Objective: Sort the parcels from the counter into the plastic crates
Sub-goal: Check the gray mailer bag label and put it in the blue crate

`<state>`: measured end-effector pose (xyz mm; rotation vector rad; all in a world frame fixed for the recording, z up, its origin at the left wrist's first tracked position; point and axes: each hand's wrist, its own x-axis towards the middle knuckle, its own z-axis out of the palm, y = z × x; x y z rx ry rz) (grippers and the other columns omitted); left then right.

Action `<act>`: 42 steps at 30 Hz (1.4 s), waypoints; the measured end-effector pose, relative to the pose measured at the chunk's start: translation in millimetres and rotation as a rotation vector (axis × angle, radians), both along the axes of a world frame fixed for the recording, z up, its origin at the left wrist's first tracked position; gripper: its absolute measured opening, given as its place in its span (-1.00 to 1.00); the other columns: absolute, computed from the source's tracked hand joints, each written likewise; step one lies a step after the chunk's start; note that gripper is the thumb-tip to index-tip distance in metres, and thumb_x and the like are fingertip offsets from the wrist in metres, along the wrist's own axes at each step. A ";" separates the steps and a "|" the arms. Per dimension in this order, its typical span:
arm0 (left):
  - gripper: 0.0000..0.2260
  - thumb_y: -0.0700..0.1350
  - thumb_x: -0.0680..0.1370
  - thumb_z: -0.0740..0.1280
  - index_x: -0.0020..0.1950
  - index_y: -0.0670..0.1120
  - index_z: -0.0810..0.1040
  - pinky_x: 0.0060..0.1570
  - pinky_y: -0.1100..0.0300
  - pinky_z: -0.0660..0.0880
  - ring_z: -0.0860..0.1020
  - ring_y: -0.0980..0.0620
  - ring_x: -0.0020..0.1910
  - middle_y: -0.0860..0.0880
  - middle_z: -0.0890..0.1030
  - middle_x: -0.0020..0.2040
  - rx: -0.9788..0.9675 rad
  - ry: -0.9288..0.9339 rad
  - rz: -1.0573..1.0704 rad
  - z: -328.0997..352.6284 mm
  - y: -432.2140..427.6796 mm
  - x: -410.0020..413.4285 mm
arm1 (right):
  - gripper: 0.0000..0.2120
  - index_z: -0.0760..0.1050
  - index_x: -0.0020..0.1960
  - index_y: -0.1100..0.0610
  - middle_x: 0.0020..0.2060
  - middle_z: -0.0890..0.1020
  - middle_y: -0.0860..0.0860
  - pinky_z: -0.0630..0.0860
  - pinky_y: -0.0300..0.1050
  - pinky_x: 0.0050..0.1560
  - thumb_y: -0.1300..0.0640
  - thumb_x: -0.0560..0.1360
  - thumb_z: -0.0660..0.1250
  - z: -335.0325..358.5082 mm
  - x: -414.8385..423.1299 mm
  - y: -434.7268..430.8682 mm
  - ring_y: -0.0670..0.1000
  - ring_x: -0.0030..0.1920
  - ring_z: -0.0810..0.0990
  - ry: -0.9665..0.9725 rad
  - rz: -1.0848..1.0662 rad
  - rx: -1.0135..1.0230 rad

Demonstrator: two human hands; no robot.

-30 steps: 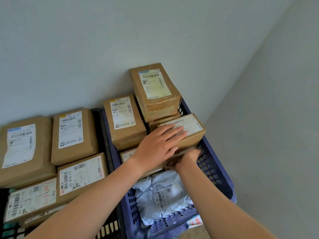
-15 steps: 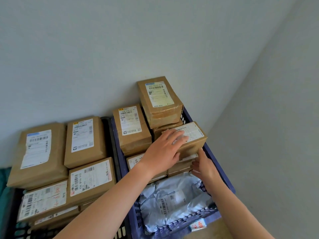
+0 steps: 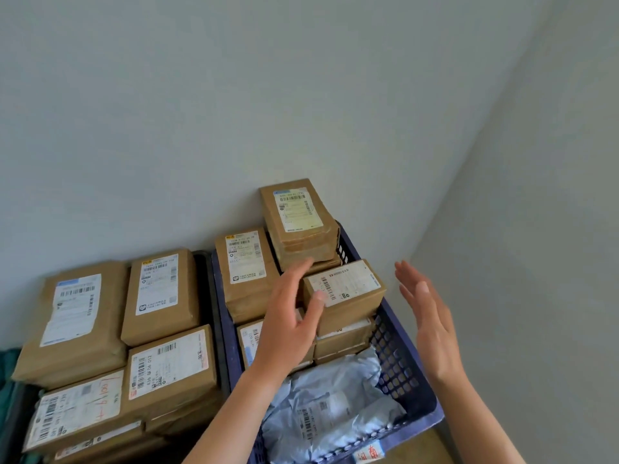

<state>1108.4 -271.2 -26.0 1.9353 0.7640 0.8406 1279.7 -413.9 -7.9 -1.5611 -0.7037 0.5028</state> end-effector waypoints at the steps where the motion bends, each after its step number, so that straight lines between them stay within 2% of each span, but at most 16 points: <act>1: -0.57 0.11 0.71 0.25 0.59 0.12 0.34 0.44 0.43 0.25 0.26 0.35 0.55 0.30 0.37 0.55 -0.115 -0.075 0.026 4.7 -5.6 0.1 | -0.47 0.42 0.55 -0.06 0.45 0.54 -0.22 0.30 -0.01 0.53 -0.23 0.69 0.01 -0.5 1.2 0.6 -0.17 0.49 0.45 0.015 0.003 0.009; 3: -0.55 0.14 0.69 0.19 0.58 0.12 0.37 0.37 0.52 0.27 0.31 0.34 0.53 0.29 0.41 0.53 -0.288 -0.205 0.056 10.2 -13.1 0.8 | -0.47 0.40 0.56 -0.04 0.46 0.53 -0.21 0.28 0.05 0.58 -0.22 0.69 0.02 -0.5 4.0 0.6 -0.16 0.49 0.45 0.040 0.019 0.024; 6: -0.53 0.12 0.65 0.15 0.56 0.09 0.40 0.42 0.39 0.29 0.38 0.31 0.50 0.27 0.47 0.49 -0.380 -0.292 0.085 11.8 -16.2 1.5 | -0.46 0.41 0.55 -0.03 0.44 0.55 -0.20 0.29 0.10 0.59 -0.23 0.68 0.04 2.0 8.0 -2.4 -0.16 0.48 0.46 0.050 0.021 0.038; 9: -0.54 0.10 0.65 0.14 0.54 0.08 0.43 0.45 0.29 0.30 0.40 0.31 0.48 0.29 0.50 0.46 -0.385 -0.298 0.109 13.3 -17.4 -1.4 | -0.48 0.42 0.54 -0.01 0.42 0.57 -0.18 0.32 0.12 0.57 -0.21 0.69 0.04 3.2 11.8 -6.1 -0.14 0.47 0.49 0.050 0.026 0.048; 12: -0.55 0.10 0.64 0.15 0.52 0.10 0.46 0.41 0.36 0.31 0.41 0.34 0.46 0.31 0.51 0.43 -0.340 -0.270 0.150 17.5 -23.5 -9.7 | -0.50 0.44 0.53 0.01 0.40 0.60 -0.16 0.35 0.11 0.55 -0.18 0.71 0.05 2.5 15.3 -8.8 -0.12 0.45 0.51 0.056 0.052 0.061; 15: -0.56 0.08 0.64 0.15 0.51 0.05 0.48 0.39 0.42 0.34 0.43 0.33 0.45 0.31 0.54 0.41 -0.292 -0.277 0.204 23.4 -34.6 -25.6 | -0.54 0.46 0.51 -0.01 0.36 0.62 -0.18 0.40 0.00 0.52 -0.16 0.74 0.05 5.8 13.5 -8.1 -0.14 0.41 0.54 0.056 0.108 0.065; 18: -0.58 0.05 0.65 0.17 0.48 0.01 0.51 0.48 0.20 0.35 0.47 0.25 0.45 0.26 0.57 0.39 -0.293 -0.310 0.263 27.6 -45.3 -50.9 | -0.56 0.47 0.50 -0.01 0.33 0.65 -0.15 0.44 -0.07 0.47 -0.07 0.74 0.01 11.0 2.9 -3.9 -0.12 0.39 0.57 0.068 0.182 0.082; 20: -0.60 0.04 0.65 0.17 0.45 0.00 0.54 0.53 0.05 0.34 0.49 0.18 0.45 0.20 0.58 0.39 -0.292 -0.328 0.311 30.2 -48.6 -72.5 | -0.56 0.48 0.50 0.01 0.33 0.65 -0.10 0.42 0.04 0.48 -0.06 0.74 0.02 12.5 -9.5 2.0 -0.07 0.40 0.57 0.051 0.217 0.102; 23: -0.66 0.10 0.66 0.20 0.37 0.13 0.61 0.55 -0.11 0.31 0.49 0.06 0.48 0.08 0.59 0.41 -0.290 -0.372 0.400 36.3 -52.2 -106.6 | -0.58 0.49 0.48 0.00 0.32 0.66 -0.05 0.41 0.21 0.49 -0.09 0.73 0.07 14.4 -33.3 11.6 -0.02 0.39 0.59 0.042 0.270 0.114; 26: -0.69 0.07 0.67 0.19 0.32 0.18 0.63 0.54 -0.13 0.33 0.51 0.01 0.47 0.02 0.60 0.41 -0.292 -0.422 0.481 42.7 -55.8 -144.6 | -0.59 0.50 0.47 -0.04 0.32 0.66 -0.07 0.38 0.25 0.51 -0.14 0.72 0.11 21.3 -66.5 22.8 -0.03 0.38 0.59 0.034 0.348 0.099; 28: -0.68 0.14 0.64 0.18 0.30 0.21 0.65 0.52 -0.10 0.35 0.51 0.00 0.46 -0.01 0.60 0.41 -0.285 -0.449 0.519 47.1 -57.6 -172.5 | -0.56 0.49 0.48 -0.06 0.31 0.66 -0.09 0.38 0.22 0.52 -0.15 0.69 0.11 27.0 -93.3 30.7 -0.06 0.39 0.58 0.014 0.400 0.088; 32: -0.52 0.18 0.63 0.17 0.42 -0.05 0.55 0.51 -0.08 0.39 0.55 0.00 0.42 -0.05 0.62 0.38 -0.250 -0.517 0.580 50.3 -56.7 -238.4 | -0.58 0.50 0.47 -0.11 0.31 0.66 -0.11 0.36 0.23 0.52 -0.18 0.70 0.12 33.6 -157.3 45.6 -0.08 0.38 0.58 -0.015 0.481 0.078; 35: -0.54 0.23 0.57 0.22 0.37 0.05 0.59 0.50 -0.02 0.38 0.54 0.04 0.42 0.01 0.61 0.39 -0.256 -0.523 0.600 53.5 -54.7 -295.2 | -0.62 0.49 0.48 -0.07 0.31 0.67 -0.09 0.38 0.21 0.51 -0.10 0.73 0.13 35.6 -216.4 56.7 -0.08 0.38 0.58 -0.008 0.522 0.087; 37: -0.67 0.17 0.60 0.23 0.29 0.17 0.64 0.51 -0.02 0.38 0.52 0.07 0.44 0.06 0.58 0.40 -0.266 -0.497 0.590 51.6 -52.6 -339.4 | -0.63 0.50 0.46 -0.08 0.30 0.67 -0.08 0.38 0.20 0.51 -0.12 0.73 0.15 34.7 -262.2 63.8 -0.05 0.38 0.58 -0.004 0.538 0.094; 40: -0.68 0.03 0.65 0.16 0.26 0.08 0.64 0.52 -0.02 0.37 0.51 0.08 0.44 0.11 0.58 0.40 -0.301 -0.485 0.588 44.9 -48.0 -411.0 | -0.61 0.50 0.47 -0.08 0.31 0.67 -0.06 0.38 0.23 0.51 -0.16 0.71 0.16 31.8 -334.9 72.3 -0.02 0.39 0.58 -0.002 0.558 0.091; 42: -0.68 0.03 0.64 0.16 0.28 0.08 0.62 0.53 -0.01 0.37 0.52 0.11 0.43 0.11 0.58 0.40 -0.326 -0.474 0.587 42.8 -43.5 -455.9 | -0.60 0.50 0.47 -0.05 0.30 0.67 -0.04 0.38 0.24 0.51 -0.13 0.70 0.15 31.3 -381.2 78.5 -0.01 0.39 0.58 -0.008 0.565 0.106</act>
